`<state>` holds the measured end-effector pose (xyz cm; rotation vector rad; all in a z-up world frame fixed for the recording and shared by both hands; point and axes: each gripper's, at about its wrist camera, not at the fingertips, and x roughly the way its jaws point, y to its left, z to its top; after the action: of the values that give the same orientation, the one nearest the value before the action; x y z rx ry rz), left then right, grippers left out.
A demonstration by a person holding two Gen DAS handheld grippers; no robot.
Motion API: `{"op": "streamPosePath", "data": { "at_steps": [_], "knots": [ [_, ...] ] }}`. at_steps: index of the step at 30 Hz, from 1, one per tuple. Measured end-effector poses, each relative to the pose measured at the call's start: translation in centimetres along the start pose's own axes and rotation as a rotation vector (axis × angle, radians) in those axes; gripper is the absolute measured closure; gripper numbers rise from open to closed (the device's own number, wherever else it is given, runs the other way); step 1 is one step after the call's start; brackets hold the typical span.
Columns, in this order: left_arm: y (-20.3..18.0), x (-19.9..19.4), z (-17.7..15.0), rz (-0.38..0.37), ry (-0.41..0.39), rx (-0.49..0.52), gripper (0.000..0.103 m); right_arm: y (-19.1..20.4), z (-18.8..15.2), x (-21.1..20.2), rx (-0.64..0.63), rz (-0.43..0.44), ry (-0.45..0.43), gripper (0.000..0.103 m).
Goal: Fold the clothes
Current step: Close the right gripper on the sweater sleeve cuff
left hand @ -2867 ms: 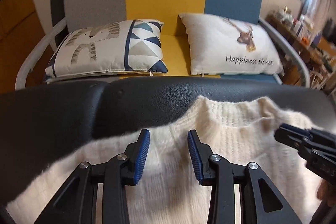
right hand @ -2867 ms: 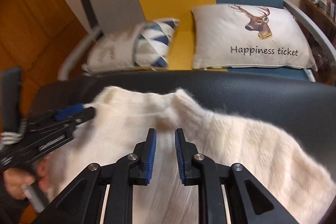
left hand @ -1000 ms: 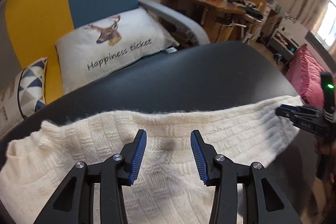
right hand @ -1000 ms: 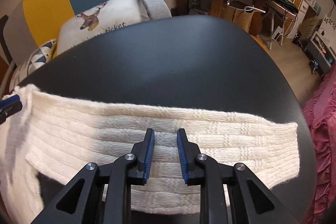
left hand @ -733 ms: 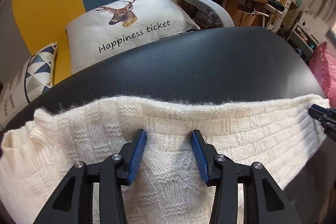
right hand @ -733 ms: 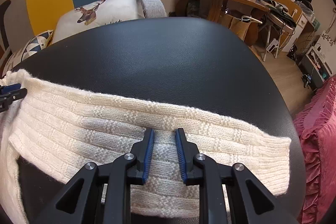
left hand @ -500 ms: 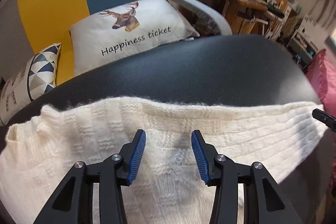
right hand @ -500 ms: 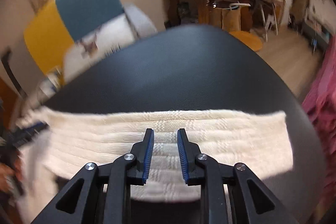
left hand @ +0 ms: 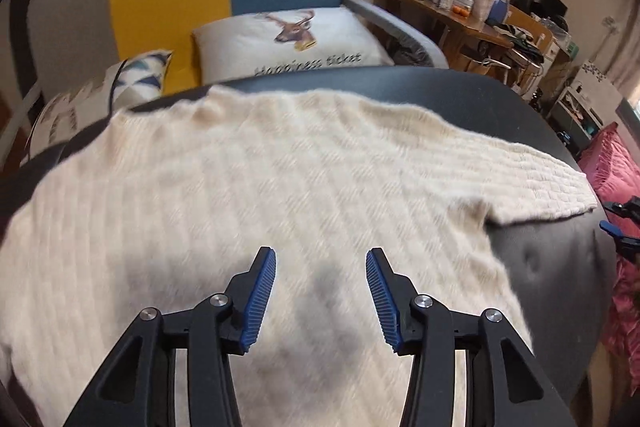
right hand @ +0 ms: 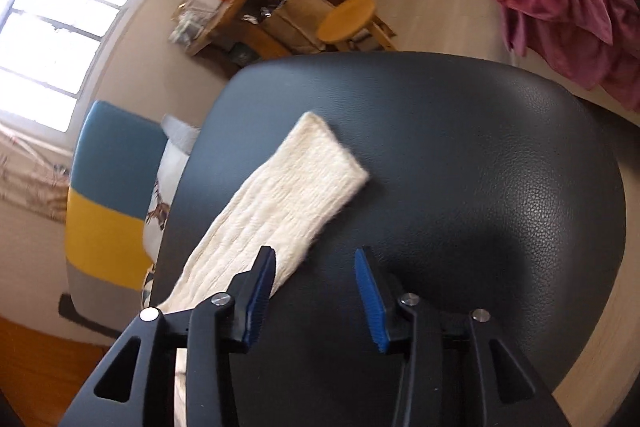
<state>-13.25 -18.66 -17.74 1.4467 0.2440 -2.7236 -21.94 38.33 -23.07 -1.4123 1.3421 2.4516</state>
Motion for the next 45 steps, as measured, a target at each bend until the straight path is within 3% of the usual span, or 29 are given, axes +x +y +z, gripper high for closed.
{"op": "streamPosePath", "data": {
  "at_steps": [7, 14, 17, 20, 27, 29, 34, 38, 40, 43, 45],
  "knots": [
    [2.6, -1.8, -3.9, 0.024, 0.027, -0.051, 0.053, -0.5, 1.2, 1.1, 0.091, 0.059, -0.038, 0.052],
    [3.3, -1.5, -5.5, 0.015, 0.048, -0.071, 0.052, 0.4, 1.6, 2.1, 0.121, 0.072, -0.077, 0.052],
    [3.1, -1.6, -5.5, 0.014, 0.049, -0.062, 0.051, 0.4, 1.5, 2.7, 0.145, 0.116, -0.077, 0.052],
    [3.2, -1.6, -5.5, 0.007, 0.051, -0.07, 0.05, 1.4, 1.2, 3.3, 0.027, 0.091, -0.064, 0.061],
    [3.2, -1.5, -5.5, 0.009, 0.059, -0.066, 0.05, 2.6, 1.1, 4.4, -0.034, 0.114, -0.039, 0.06],
    [3.0, -1.5, -5.6, 0.018, 0.059, -0.051, 0.049, 3.1, 1.0, 5.1, -0.053, 0.159, -0.005, 0.053],
    [3.1, -1.5, -5.6, 0.018, 0.067, -0.055, 0.049, 4.0, 0.7, 5.5, -0.093, 0.142, -0.038, 0.054],
    [3.0, -1.5, -5.5, 0.02, 0.073, -0.056, 0.049, 4.0, 0.9, 5.6, -0.072, 0.154, -0.033, 0.053],
    [2.9, -1.4, -5.5, 0.027, 0.073, -0.044, 0.049, 3.1, 1.3, 5.4, -0.006, 0.22, -0.039, 0.054],
    [2.9, -1.5, -5.5, 0.029, 0.074, -0.04, 0.049, 1.9, 1.8, 5.3, 0.064, 0.219, -0.062, 0.064],
    [3.0, -1.4, -5.5, 0.025, 0.076, -0.048, 0.049, 2.1, 2.0, 5.1, 0.044, 0.159, -0.074, 0.081]
  ]
}}
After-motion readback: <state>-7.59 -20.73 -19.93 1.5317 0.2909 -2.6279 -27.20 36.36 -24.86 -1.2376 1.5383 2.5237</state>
